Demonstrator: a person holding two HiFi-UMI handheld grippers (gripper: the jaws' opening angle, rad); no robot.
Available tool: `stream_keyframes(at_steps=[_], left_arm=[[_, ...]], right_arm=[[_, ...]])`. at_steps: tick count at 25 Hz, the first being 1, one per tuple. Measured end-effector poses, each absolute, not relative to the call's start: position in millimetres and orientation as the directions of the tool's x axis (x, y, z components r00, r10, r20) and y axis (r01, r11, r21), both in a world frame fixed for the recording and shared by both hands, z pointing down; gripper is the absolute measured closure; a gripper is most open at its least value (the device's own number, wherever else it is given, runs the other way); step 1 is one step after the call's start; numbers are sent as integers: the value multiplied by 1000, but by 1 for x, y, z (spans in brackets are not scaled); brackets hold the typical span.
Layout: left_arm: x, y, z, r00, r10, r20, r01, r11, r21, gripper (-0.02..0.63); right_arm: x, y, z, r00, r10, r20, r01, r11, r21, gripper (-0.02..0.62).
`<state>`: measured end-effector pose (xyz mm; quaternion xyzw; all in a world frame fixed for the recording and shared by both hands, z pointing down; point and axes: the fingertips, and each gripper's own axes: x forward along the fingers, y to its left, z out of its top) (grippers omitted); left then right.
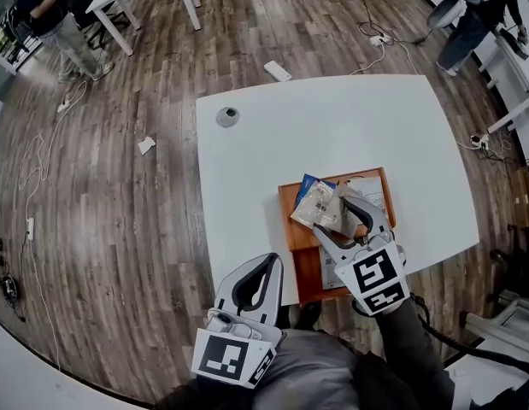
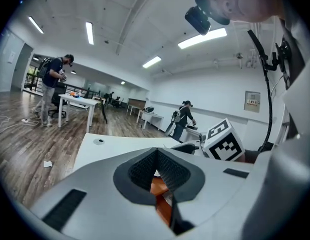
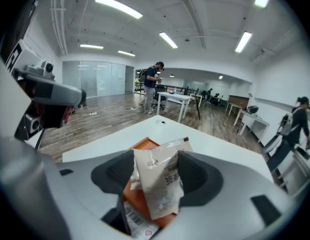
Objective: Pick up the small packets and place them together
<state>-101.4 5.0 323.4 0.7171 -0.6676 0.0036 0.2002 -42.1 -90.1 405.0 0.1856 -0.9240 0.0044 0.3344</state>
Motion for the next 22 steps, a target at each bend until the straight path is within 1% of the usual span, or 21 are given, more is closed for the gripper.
stream_keyframes(at_steps=[2,4,5,6,8,17,22], left_arm=[[-99,10,322,106,-957,269,-959,-27,281,604],[-104,12,320,93,-959,267,-961,-16,277,604],[-107,13,319,86,-960,267,-961,-9,277,604],[-111,13,318,80,-961,266,-961,-3,278,604],[-114,13,318,76,-962,263,-959,2,284,604],[-123,10,327,109,-956,273,-954,-23,300,604],[-103,3,326,158,-952,262,-951,-75,299,604]], right_arm=[[-44,-92,400,-723,-339,602,-349,931,105,333],[-48,-87,402,-729,-302,615,-316,944,89,311],[-51,-82,404,-730,-276,626,-295,952,75,284],[-53,-77,406,-730,-251,636,-276,959,62,240],[-57,-71,408,-728,-230,645,-258,965,53,213],[-62,-79,384,-758,-312,573,-338,939,64,213],[-33,-83,380,-741,-368,562,-396,915,77,213]])
